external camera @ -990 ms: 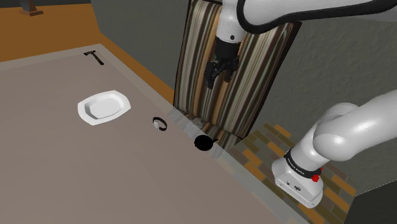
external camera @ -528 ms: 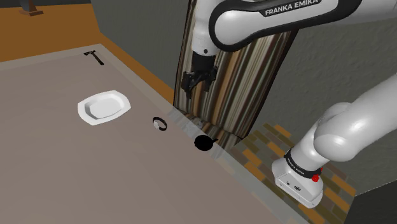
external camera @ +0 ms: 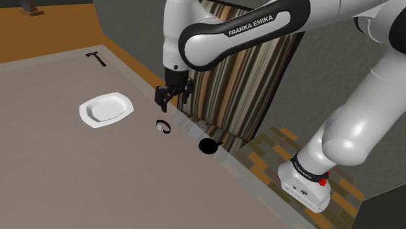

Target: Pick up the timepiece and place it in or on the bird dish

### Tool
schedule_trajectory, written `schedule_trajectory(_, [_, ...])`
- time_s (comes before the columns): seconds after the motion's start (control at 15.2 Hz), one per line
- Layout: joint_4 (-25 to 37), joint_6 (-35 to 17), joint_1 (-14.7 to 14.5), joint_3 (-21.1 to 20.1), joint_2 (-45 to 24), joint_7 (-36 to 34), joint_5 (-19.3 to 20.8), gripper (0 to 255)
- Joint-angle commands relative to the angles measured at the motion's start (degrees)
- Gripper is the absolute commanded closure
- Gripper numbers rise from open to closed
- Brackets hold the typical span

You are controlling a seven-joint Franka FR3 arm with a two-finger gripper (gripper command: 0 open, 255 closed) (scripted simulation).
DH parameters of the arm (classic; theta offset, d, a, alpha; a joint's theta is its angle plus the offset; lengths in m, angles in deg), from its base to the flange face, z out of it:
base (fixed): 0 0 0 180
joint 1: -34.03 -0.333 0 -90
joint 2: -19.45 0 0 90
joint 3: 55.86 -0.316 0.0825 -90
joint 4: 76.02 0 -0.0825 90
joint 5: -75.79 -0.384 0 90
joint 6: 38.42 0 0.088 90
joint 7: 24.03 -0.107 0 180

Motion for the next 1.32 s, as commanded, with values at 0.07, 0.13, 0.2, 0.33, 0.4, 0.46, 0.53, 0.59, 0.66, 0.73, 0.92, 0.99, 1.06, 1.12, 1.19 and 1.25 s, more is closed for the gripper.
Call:
schedule_trajectory(0.07, [4.24, -1.66, -2.03, -0.86, -5.79, -3.46, 3.05, 0])
schedule_trajectory(0.13, [6.07, -1.98, -2.81, -0.94, -7.97, -4.51, 4.22, 0])
schedule_trajectory(0.2, [7.87, -2.22, -3.63, -0.93, -10.02, -5.46, 5.30, 0])
schedule_trajectory(0.33, [7.25, -3.54, -3.90, -0.75, -10.79, -5.72, 5.70, 0])
schedule_trajectory(0.4, [6.96, -4.20, -4.01, -0.68, -11.19, -5.87, 5.92, 0])
schedule_trajectory(0.46, [6.68, -4.85, -4.13, -0.62, -11.60, -6.01, 6.14, 0])
schedule_trajectory(0.53, [6.42, -5.50, -4.25, -0.54, -12.02, -6.16, 6.37, 0])
schedule_trajectory(0.59, [6.17, -6.15, -4.37, -0.46, -12.45, -6.32, 6.61, 0])
schedule_trajectory(0.66, [5.93, -6.79, -4.50, -0.38, -12.89, -6.48, 6.85, 0])
schedule_trajectory(0.73, [5.80, -7.16, -4.57, -0.33, -13.15, -6.57, 6.99, 0])
schedule_trajectory(0.92, [5.80, -7.16, -4.58, -0.33, -13.15, -6.57, 6.99, 0])
schedule_trajectory(0.99, [5.80, -7.16, -4.58, -0.33, -13.15, -6.57, 6.99, 0])
schedule_trajectory(1.06, [5.80, -7.16, -4.58, -0.33, -13.15, -6.57, 6.99, 0])
schedule_trajectory(1.12, [5.80, -7.16, -4.58, -0.33, -13.15, -6.57, 6.99, 0])
schedule_trajectory(1.19, [5.80, -7.15, -4.58, -0.33, -13.15, -6.57, 6.99, 0])
schedule_trajectory(1.25, [5.80, -7.15, -4.58, -0.33, -13.15, -6.57, 6.99, 0])
